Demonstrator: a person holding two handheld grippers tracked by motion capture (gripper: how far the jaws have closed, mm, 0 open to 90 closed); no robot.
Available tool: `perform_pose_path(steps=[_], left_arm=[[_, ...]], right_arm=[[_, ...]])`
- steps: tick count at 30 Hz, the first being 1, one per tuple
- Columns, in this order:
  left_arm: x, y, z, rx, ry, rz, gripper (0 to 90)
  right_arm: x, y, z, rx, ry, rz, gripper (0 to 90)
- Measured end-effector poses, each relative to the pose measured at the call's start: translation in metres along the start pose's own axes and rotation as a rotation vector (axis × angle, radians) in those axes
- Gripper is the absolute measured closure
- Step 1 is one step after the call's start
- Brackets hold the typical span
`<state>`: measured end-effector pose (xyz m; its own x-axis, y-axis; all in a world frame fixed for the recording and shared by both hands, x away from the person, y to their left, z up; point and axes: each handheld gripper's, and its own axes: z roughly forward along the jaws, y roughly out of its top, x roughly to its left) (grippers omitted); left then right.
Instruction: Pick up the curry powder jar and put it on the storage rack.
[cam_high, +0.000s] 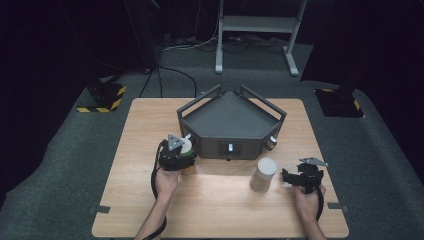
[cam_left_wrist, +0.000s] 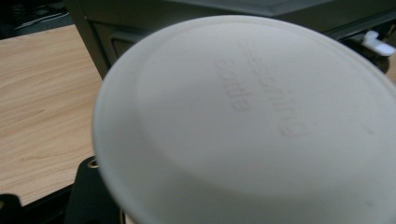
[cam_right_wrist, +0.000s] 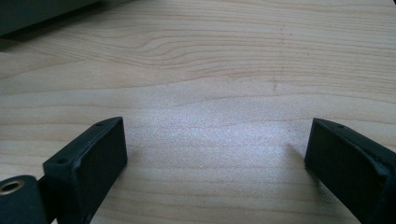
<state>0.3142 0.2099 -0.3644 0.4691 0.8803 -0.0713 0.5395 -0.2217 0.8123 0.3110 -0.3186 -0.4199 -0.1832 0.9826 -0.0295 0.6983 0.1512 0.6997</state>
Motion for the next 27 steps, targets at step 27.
perform_pose_path(steps=[27], left_arm=[[-0.004,0.092,-0.033,0.03,-0.12,0.078,35.4]], right_arm=[[0.0,0.0,0.0,-0.001,0.002,-0.001,5.2]])
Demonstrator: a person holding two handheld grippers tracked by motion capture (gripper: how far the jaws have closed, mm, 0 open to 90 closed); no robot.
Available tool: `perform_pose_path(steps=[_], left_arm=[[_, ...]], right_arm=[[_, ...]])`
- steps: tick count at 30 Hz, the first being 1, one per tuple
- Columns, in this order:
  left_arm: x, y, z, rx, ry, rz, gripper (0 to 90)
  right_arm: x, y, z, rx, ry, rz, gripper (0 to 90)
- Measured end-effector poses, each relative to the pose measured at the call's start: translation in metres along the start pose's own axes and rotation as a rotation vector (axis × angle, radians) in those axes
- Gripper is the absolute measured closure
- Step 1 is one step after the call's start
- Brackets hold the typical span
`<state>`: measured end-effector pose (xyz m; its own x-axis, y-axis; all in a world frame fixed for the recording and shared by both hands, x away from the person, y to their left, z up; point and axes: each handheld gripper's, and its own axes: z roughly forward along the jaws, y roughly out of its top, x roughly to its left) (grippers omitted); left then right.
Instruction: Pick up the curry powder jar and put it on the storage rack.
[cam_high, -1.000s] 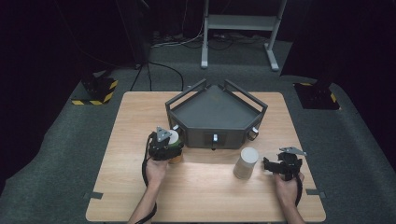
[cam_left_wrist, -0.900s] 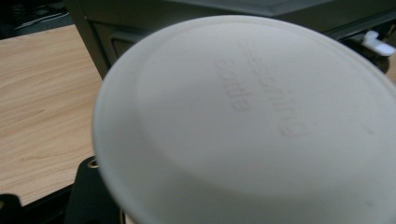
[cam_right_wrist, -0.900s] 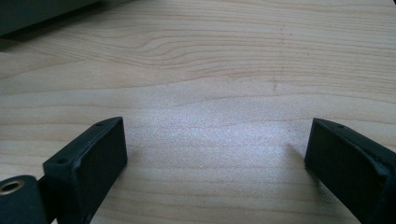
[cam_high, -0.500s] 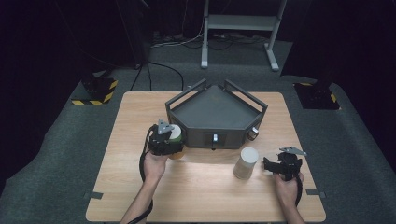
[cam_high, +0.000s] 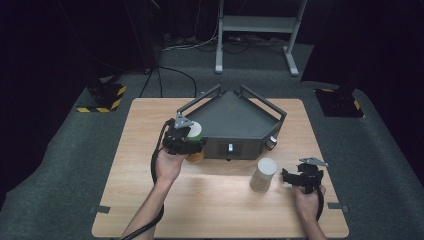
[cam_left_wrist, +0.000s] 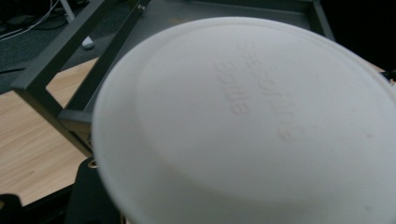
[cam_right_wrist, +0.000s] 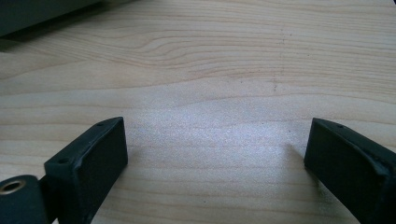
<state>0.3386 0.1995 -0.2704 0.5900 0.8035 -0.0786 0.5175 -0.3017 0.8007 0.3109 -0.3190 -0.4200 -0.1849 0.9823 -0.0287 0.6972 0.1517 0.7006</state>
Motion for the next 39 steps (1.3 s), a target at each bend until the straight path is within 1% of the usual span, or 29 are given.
perform_pose_path(steps=[3,8,12,18,26,27,30,33,34,39], left_arm=[[0.003,0.013,-0.001,0.003,-0.025,-0.001,35.4],[0.003,0.029,0.002,0.0,-0.045,-0.001,35.4],[0.002,0.042,0.008,0.002,-0.041,0.004,35.4],[0.002,0.056,0.02,-0.006,-0.034,-0.013,35.4],[0.001,0.069,0.036,-0.023,0.018,-0.052,35.4],[0.0,0.071,0.039,-0.026,0.03,-0.059,35.4],[-0.004,0.077,0.046,-0.021,0.064,-0.06,35.4],[-0.005,0.081,0.055,-0.012,0.095,-0.051,35.4],[-0.005,0.081,0.055,-0.012,0.095,-0.051,35.3],[-0.007,0.084,0.068,0.0,0.124,-0.065,35.4]], right_arm=[[0.0,0.0,0.0,0.0,0.0,0.0,5.3],[0.0,0.0,0.0,-0.001,0.001,0.0,5.3],[0.0,0.0,0.0,-0.001,0.001,0.0,5.3],[0.0,0.0,0.0,0.0,0.001,0.0,5.3],[0.0,0.0,0.0,0.0,0.001,-0.001,5.3],[0.0,0.0,0.0,0.0,0.001,-0.001,5.3],[0.0,0.0,0.0,0.0,0.001,-0.001,5.3],[0.0,0.0,0.0,0.0,0.001,-0.001,5.3],[0.0,0.0,0.0,0.0,0.001,-0.001,5.3],[0.0,0.0,0.0,0.0,0.001,-0.001,5.3]])
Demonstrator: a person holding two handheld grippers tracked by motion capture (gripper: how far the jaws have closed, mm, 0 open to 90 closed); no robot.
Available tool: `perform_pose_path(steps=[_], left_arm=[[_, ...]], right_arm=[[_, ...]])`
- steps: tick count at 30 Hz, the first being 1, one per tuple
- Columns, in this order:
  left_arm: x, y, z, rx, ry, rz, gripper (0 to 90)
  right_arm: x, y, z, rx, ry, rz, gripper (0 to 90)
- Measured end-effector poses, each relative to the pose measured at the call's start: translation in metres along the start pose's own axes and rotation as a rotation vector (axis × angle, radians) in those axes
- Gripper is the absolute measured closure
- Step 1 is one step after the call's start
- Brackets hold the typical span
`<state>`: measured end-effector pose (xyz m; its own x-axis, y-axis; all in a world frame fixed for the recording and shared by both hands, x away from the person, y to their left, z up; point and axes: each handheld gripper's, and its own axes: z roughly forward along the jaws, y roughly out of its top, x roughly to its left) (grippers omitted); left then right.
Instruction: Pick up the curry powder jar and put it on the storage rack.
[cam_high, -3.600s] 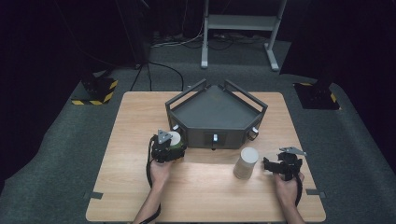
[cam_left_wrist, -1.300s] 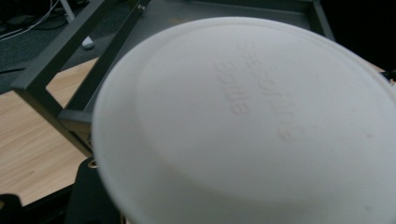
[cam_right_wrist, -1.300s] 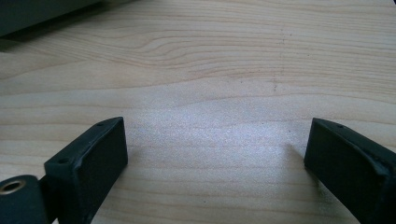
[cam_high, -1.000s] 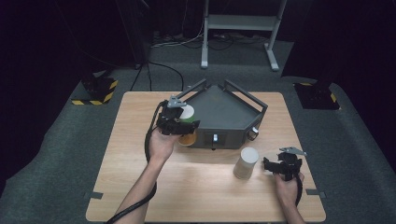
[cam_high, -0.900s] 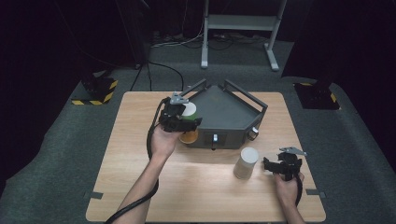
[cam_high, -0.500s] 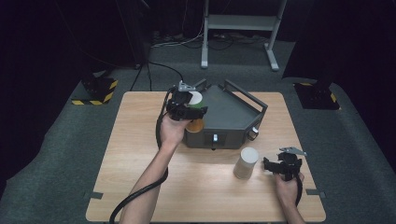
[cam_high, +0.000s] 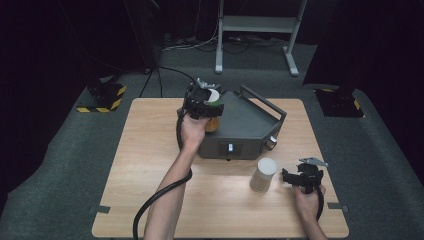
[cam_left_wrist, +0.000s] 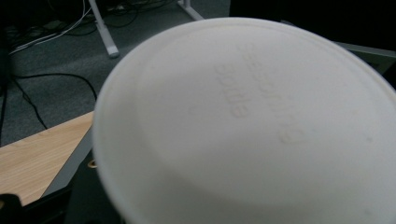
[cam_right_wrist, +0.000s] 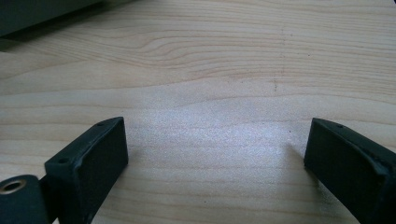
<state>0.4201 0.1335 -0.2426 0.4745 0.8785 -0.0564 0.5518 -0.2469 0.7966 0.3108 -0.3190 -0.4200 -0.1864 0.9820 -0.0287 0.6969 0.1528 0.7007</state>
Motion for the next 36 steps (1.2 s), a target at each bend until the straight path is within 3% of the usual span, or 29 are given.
perform_pose_path(steps=[3,16,36], left_arm=[[-0.001,0.001,0.007,0.013,0.017,-0.004,35.4],[-0.001,-0.001,0.023,0.053,0.02,-0.007,35.3],[0.002,-0.012,0.02,0.018,0.01,0.005,35.0]], right_arm=[[0.0,0.0,0.0,0.0,0.0,0.0,5.3],[0.0,0.0,0.0,-0.002,0.001,-0.003,5.4],[0.0,0.0,0.0,-0.001,0.002,-0.004,5.4]])
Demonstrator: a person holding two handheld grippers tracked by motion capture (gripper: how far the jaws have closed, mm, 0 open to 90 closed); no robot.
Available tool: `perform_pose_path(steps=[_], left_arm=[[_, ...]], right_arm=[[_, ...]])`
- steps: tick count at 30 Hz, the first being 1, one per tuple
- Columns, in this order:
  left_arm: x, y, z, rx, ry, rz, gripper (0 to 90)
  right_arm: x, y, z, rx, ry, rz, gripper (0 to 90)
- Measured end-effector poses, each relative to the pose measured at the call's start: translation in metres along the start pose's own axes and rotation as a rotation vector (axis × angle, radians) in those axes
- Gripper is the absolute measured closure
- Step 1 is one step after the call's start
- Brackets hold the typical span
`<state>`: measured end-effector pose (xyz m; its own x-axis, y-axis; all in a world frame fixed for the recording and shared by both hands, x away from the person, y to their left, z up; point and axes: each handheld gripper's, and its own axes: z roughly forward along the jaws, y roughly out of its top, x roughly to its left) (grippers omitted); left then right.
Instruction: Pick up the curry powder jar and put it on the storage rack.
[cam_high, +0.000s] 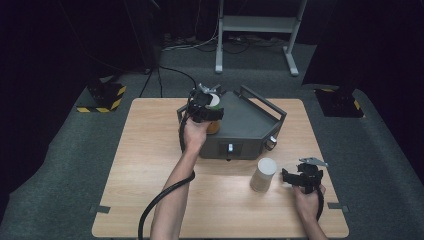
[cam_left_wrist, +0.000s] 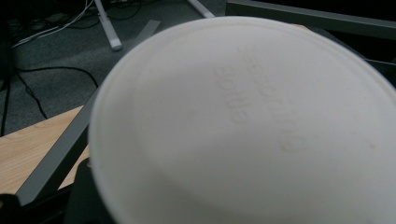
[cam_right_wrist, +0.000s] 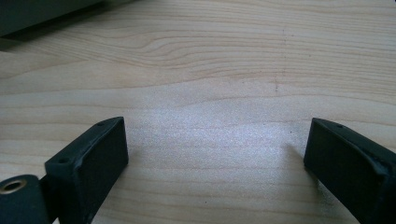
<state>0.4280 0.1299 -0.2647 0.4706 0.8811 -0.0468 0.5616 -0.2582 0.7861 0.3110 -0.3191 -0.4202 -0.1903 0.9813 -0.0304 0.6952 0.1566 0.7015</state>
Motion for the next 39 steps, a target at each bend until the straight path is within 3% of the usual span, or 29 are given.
perform_pose_path(steps=[12,16,23,32,39], left_arm=[[-0.001,0.002,0.0,0.008,0.007,-0.001,34.2],[-0.006,0.005,0.001,0.027,0.03,0.015,23.9],[-0.007,0.001,-0.002,0.012,0.039,0.009,8.6],[-0.004,-0.006,-0.009,0.004,0.05,0.002,4.3],[0.0,-0.012,-0.018,-0.009,0.032,0.001,3.7]], right_arm=[[0.0,0.0,0.0,0.0,0.0,0.0,5.4],[0.0,0.0,0.0,0.0,0.0,0.0,5.4],[0.0,0.0,0.0,0.0,0.0,0.0,5.4],[0.0,0.0,0.0,0.0,0.0,0.0,5.4],[0.0,0.0,0.0,0.0,0.0,0.0,5.4]])
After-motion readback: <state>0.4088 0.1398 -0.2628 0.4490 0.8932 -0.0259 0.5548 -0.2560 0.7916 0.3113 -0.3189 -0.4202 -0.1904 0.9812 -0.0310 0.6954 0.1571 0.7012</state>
